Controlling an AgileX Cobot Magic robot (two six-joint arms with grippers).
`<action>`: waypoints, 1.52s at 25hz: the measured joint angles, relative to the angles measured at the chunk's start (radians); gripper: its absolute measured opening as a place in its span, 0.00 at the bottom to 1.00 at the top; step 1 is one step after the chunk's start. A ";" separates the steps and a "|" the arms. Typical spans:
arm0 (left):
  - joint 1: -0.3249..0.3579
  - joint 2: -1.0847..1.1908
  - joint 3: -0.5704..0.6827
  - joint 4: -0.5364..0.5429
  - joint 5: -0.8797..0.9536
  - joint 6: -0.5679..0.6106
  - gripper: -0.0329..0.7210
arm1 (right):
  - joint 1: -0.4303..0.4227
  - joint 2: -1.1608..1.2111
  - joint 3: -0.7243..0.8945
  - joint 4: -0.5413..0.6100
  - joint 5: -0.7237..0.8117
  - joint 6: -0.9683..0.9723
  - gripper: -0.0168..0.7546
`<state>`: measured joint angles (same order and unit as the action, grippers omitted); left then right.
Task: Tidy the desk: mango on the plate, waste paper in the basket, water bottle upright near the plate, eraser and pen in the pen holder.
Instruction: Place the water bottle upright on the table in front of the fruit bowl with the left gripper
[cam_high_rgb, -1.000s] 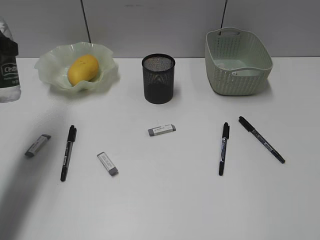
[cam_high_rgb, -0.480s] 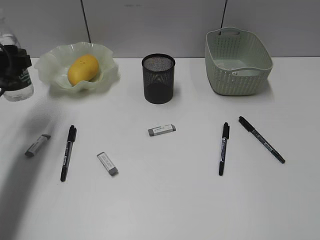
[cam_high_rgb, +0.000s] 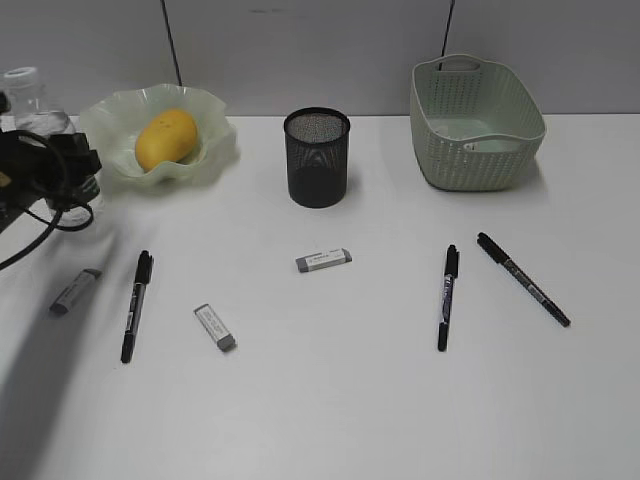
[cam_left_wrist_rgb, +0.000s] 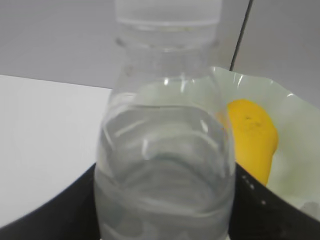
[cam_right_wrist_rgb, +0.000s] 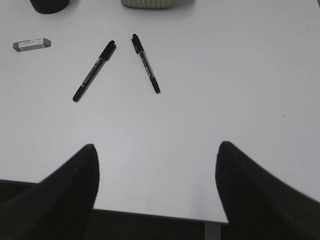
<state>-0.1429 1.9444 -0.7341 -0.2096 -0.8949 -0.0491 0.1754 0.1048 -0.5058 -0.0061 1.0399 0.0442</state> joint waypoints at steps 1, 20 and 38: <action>0.000 0.015 0.000 0.001 -0.022 0.000 0.70 | 0.000 0.000 0.000 0.000 0.000 0.000 0.76; 0.000 0.202 0.015 0.085 -0.349 -0.004 0.72 | 0.000 0.000 0.000 0.000 0.000 0.000 0.76; 0.000 0.080 0.229 0.125 -0.287 -0.004 0.88 | 0.000 0.000 0.000 0.000 0.000 0.000 0.76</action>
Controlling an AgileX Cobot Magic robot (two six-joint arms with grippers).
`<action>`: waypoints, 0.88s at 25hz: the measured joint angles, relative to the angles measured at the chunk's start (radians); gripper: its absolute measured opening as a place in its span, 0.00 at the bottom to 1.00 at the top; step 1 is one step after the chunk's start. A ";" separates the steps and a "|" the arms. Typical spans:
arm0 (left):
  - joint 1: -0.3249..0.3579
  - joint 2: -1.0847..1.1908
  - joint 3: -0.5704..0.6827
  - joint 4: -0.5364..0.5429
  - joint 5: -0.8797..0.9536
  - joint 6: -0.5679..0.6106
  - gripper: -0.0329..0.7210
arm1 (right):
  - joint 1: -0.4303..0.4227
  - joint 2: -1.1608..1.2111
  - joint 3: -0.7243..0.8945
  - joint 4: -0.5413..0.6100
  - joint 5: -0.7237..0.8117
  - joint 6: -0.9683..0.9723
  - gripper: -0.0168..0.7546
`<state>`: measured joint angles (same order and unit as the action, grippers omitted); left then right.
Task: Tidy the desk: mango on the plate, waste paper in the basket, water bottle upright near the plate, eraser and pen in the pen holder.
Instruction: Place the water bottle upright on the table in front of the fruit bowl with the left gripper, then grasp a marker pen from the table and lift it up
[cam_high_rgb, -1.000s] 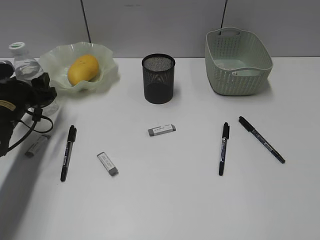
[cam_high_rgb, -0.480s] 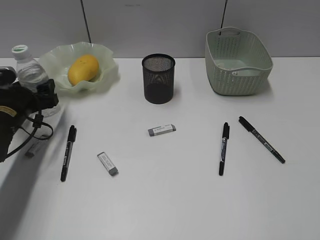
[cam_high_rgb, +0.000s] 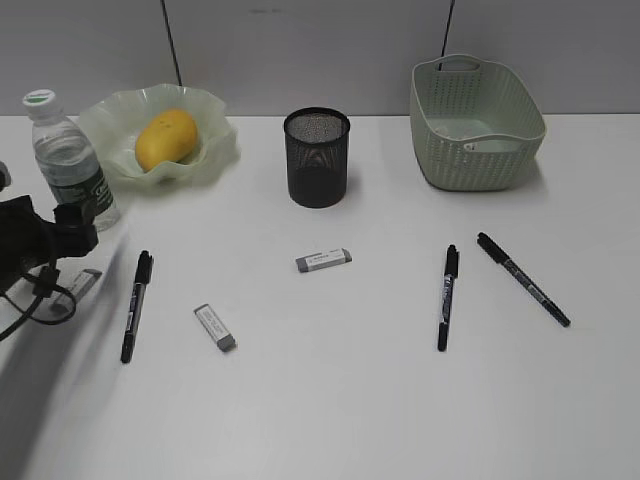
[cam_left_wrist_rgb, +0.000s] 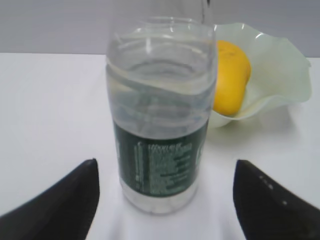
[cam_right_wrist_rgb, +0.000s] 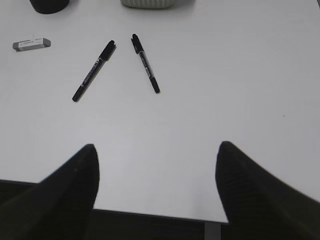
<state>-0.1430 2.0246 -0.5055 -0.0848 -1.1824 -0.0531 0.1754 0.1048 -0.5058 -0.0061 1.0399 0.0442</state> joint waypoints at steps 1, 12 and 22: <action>0.000 -0.037 0.025 0.004 0.023 0.000 0.88 | 0.000 0.000 0.000 0.000 0.000 0.000 0.76; 0.000 -0.637 -0.122 0.036 1.216 -0.003 0.87 | 0.000 0.000 0.000 0.000 0.000 0.000 0.76; 0.000 -0.808 -0.357 0.032 2.153 0.032 0.81 | 0.000 0.000 0.000 0.000 0.000 0.000 0.76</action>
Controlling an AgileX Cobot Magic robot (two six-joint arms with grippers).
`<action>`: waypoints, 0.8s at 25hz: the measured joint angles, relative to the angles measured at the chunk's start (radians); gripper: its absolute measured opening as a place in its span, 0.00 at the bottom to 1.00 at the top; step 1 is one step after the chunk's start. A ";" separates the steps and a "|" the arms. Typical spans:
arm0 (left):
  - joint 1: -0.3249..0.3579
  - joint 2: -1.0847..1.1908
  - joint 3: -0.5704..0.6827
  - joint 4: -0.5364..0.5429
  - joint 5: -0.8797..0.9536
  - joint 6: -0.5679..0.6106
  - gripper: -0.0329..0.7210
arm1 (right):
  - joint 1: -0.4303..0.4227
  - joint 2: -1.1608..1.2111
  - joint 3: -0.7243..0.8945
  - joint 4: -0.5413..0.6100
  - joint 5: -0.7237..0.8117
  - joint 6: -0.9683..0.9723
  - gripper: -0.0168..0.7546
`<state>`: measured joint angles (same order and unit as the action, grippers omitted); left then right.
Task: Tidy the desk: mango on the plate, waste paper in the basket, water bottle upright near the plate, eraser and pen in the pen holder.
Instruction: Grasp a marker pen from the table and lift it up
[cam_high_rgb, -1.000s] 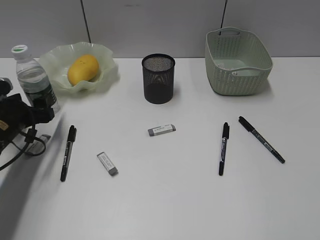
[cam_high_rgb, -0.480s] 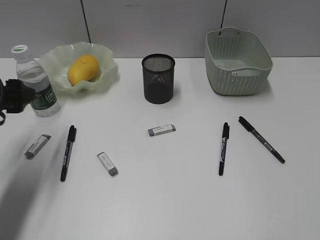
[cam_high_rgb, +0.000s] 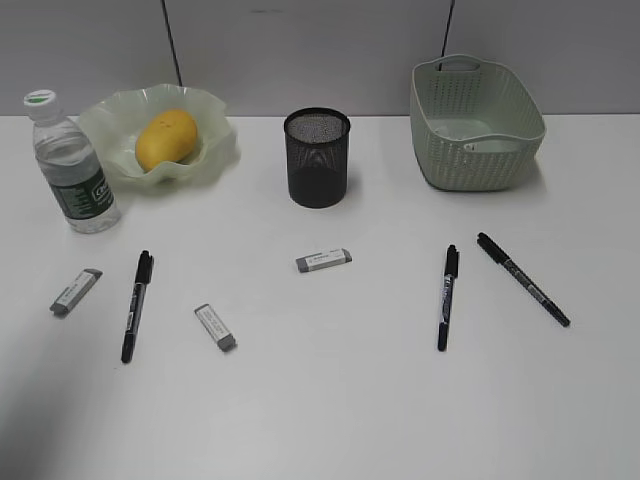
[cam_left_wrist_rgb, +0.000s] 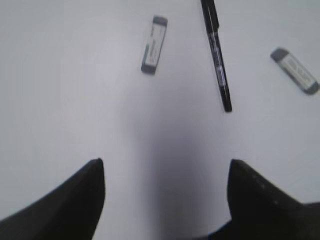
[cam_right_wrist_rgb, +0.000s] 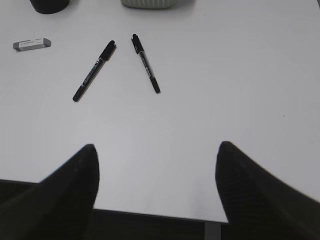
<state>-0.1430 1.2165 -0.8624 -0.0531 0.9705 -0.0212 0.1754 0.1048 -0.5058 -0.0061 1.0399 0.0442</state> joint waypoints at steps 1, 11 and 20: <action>0.000 -0.018 0.001 -0.001 0.032 0.007 0.80 | 0.000 0.000 0.000 0.000 0.000 0.000 0.76; 0.000 -0.381 0.173 -0.005 0.036 0.039 0.74 | 0.000 0.000 0.000 0.000 0.000 0.000 0.76; 0.000 -0.823 0.283 -0.004 0.007 0.041 0.74 | 0.000 0.000 0.000 0.000 0.000 0.000 0.76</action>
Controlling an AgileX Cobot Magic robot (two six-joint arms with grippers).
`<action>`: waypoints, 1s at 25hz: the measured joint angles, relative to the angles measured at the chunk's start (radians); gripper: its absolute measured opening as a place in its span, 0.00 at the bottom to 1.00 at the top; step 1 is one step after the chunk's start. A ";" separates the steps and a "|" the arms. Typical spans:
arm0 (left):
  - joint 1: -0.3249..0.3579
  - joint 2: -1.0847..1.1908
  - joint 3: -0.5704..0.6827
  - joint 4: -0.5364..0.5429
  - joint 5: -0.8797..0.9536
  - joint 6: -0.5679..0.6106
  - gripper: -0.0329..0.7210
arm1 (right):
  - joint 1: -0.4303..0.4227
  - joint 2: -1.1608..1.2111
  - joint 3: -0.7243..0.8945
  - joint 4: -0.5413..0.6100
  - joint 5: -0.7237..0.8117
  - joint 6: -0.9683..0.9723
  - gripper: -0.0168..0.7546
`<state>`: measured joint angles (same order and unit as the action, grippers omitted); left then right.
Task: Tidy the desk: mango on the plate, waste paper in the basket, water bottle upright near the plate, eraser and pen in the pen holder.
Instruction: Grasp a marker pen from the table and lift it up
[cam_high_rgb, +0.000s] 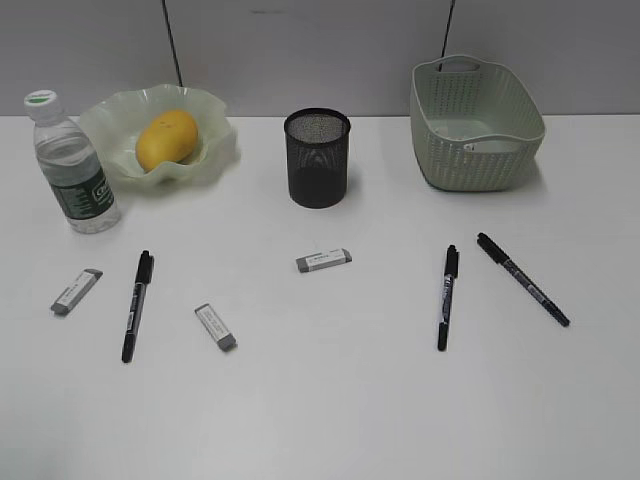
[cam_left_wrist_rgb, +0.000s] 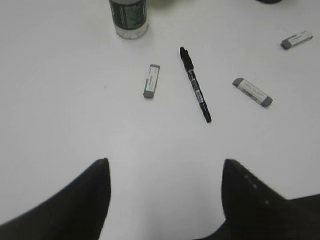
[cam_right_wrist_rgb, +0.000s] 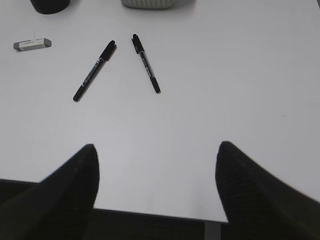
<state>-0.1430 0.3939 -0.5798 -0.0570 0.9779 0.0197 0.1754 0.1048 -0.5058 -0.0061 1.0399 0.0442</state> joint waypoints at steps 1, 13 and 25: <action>0.000 -0.038 0.006 -0.001 -0.001 0.000 0.74 | 0.000 0.000 0.000 0.000 0.000 0.000 0.76; 0.000 -0.212 0.023 -0.004 0.124 0.003 0.73 | 0.000 0.000 0.000 0.000 0.000 0.000 0.76; 0.000 -0.320 0.050 -0.012 0.097 0.003 0.73 | 0.000 0.246 -0.033 0.000 -0.068 -0.070 0.76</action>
<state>-0.1430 0.0736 -0.5302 -0.0691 1.0747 0.0229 0.1754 0.3508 -0.5384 -0.0061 0.9716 -0.0255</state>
